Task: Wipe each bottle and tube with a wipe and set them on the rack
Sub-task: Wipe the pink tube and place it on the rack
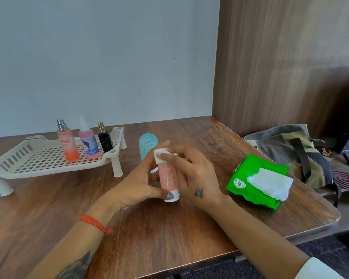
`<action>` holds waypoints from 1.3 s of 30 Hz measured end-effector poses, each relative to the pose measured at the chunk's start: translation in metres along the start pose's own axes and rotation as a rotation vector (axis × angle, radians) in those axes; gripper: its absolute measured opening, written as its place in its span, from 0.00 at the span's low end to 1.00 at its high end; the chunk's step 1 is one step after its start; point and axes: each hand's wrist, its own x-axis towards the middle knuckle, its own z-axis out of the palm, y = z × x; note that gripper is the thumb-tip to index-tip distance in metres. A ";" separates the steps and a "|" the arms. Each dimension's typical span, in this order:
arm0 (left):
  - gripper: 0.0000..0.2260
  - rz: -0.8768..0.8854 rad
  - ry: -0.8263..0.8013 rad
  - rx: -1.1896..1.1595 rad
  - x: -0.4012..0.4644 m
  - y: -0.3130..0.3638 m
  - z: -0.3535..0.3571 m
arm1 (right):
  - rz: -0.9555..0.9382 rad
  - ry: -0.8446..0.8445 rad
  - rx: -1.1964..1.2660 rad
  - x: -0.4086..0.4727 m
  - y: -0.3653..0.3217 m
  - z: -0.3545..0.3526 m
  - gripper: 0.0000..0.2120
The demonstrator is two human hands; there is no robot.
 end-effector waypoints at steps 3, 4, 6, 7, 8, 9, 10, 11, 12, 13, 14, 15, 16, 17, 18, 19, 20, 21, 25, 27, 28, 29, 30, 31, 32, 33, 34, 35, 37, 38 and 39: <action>0.49 -0.030 -0.002 0.026 0.001 -0.002 -0.002 | 0.156 0.043 0.099 0.002 0.002 0.001 0.16; 0.49 -0.035 0.000 0.037 0.001 -0.002 -0.002 | 0.209 0.042 0.120 0.003 0.003 0.002 0.15; 0.48 -0.039 0.003 0.047 0.002 -0.002 -0.003 | 0.334 0.016 0.169 0.005 0.003 0.002 0.13; 0.47 -0.041 0.000 0.044 0.003 -0.001 -0.003 | 0.394 0.016 0.195 0.005 0.003 0.003 0.13; 0.47 -0.045 -0.001 0.041 0.003 -0.001 -0.003 | 0.442 0.034 0.211 0.006 0.003 0.002 0.13; 0.47 -0.050 -0.001 0.039 0.002 -0.001 -0.003 | 0.463 0.070 0.216 0.006 0.002 0.000 0.13; 0.47 -0.054 0.003 0.036 0.002 0.000 -0.003 | 0.432 0.118 0.196 0.007 0.001 -0.002 0.13; 0.47 -0.054 0.006 0.029 0.002 -0.001 -0.003 | 0.356 0.146 0.172 0.007 0.000 -0.003 0.12; 0.47 -0.049 0.008 0.014 0.002 -0.001 -0.002 | 0.256 0.134 0.152 0.006 -0.001 -0.005 0.12; 0.48 -0.041 0.011 -0.001 0.002 -0.001 -0.002 | 0.151 0.092 0.121 0.004 -0.002 -0.005 0.13; 0.48 -0.033 0.017 -0.011 0.002 -0.002 -0.002 | 0.062 0.044 0.076 0.001 -0.003 -0.005 0.13; 0.48 -0.027 0.024 -0.013 0.002 -0.002 -0.002 | 0.006 0.010 0.034 0.000 -0.004 -0.004 0.13; 0.48 -0.023 0.029 -0.013 0.002 -0.002 -0.002 | -0.016 0.001 0.010 -0.001 -0.005 -0.004 0.13; 0.48 -0.024 0.029 -0.015 0.003 -0.002 -0.002 | -0.011 0.009 0.008 -0.001 -0.004 -0.004 0.12; 0.48 -0.027 0.025 -0.015 0.003 -0.002 -0.002 | 0.016 0.025 0.025 0.000 -0.003 -0.003 0.11; 0.48 -0.032 0.021 -0.007 0.003 -0.002 -0.003 | 0.067 0.041 0.054 0.001 -0.003 -0.002 0.10; 0.48 -0.035 0.018 0.010 0.002 -0.002 -0.003 | 0.142 0.050 0.089 0.001 -0.002 -0.002 0.10; 0.48 -0.037 0.016 0.032 0.002 -0.002 -0.004 | 0.232 0.046 0.125 0.003 -0.001 -0.001 0.09; 0.46 -0.037 0.022 0.069 0.003 -0.001 -0.003 | 0.564 -0.100 0.270 0.004 0.005 0.002 0.11; 0.46 -0.044 0.029 0.069 0.003 -0.001 -0.003 | 0.604 -0.078 0.310 0.004 0.005 0.002 0.10; 0.46 -0.047 0.031 0.064 0.003 -0.001 -0.003 | 0.570 -0.017 0.306 0.005 0.003 0.000 0.09; 0.46 -0.051 0.034 0.052 0.003 -0.001 -0.003 | 0.488 0.046 0.281 0.006 0.000 -0.002 0.08; 0.47 -0.055 0.038 0.032 0.002 0.000 -0.003 | 0.379 0.077 0.246 0.006 -0.002 -0.005 0.08; 0.47 -0.056 0.042 0.010 0.002 0.000 -0.003 | 0.261 0.068 0.213 0.005 -0.005 -0.007 0.08; 0.47 -0.055 0.045 -0.008 0.002 0.000 -0.003 | 0.151 0.035 0.179 0.004 -0.006 -0.008 0.09; 0.47 -0.051 0.047 -0.020 0.002 -0.001 -0.004 | 0.059 -0.001 0.141 0.002 -0.007 -0.008 0.10; 0.47 -0.045 0.048 -0.028 0.002 -0.001 -0.004 | -0.005 -0.026 0.102 0.001 -0.009 -0.008 0.10; 0.47 -0.042 0.049 -0.032 0.002 -0.001 -0.004 | -0.035 -0.038 0.074 0.000 -0.009 -0.007 0.10; 0.47 -0.049 0.057 -0.031 0.002 -0.001 -0.004 | -0.017 -0.045 0.056 0.000 -0.008 -0.006 0.09; 0.47 -0.053 0.059 -0.025 0.002 -0.001 -0.004 | 0.019 -0.050 0.060 0.000 -0.007 -0.007 0.08; 0.47 -0.054 0.056 -0.012 0.002 -0.001 -0.003 | 0.065 -0.058 0.071 0.001 -0.006 -0.007 0.08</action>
